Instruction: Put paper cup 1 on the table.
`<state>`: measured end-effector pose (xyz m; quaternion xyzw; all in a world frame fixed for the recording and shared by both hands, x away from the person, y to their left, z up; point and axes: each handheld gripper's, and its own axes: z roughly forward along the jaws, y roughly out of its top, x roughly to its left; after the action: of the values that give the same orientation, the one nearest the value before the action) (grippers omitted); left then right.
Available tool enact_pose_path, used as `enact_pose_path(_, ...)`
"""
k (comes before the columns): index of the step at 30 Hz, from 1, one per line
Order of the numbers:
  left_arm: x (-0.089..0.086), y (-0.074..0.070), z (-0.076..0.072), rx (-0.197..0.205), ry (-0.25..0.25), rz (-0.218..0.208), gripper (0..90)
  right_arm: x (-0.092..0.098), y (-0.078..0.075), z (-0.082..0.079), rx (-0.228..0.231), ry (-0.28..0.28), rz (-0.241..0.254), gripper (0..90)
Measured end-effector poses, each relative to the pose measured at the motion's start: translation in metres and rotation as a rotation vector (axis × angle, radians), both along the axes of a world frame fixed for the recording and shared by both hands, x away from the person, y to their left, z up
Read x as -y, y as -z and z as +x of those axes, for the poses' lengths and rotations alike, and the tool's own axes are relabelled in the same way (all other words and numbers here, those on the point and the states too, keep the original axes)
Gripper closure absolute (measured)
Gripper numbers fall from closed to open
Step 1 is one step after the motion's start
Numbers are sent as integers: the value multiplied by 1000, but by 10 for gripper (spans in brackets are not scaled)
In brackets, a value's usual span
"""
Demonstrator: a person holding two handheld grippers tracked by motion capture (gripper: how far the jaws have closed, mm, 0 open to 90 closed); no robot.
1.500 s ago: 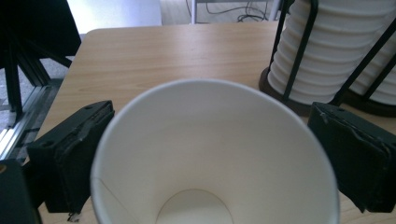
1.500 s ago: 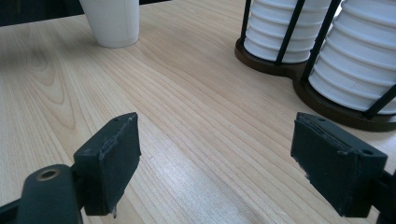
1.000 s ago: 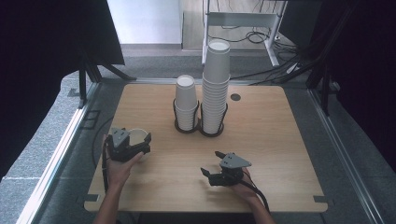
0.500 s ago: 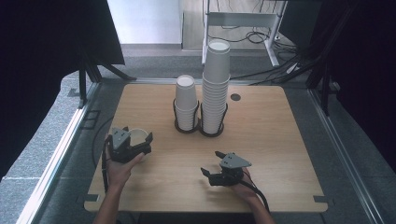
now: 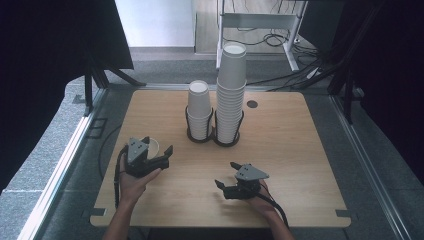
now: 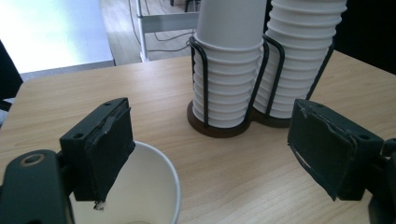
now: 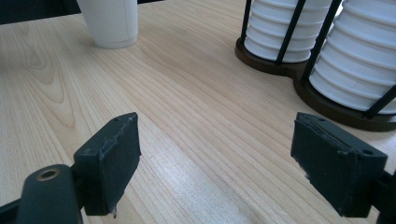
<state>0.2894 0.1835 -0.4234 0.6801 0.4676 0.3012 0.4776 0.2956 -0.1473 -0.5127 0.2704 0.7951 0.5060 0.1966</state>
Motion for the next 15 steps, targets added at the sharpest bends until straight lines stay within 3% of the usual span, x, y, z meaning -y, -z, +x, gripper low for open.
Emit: enact_pose_path(15,24,3,-3,-31,76,32,145,0,0,0,0,3,-9,157)
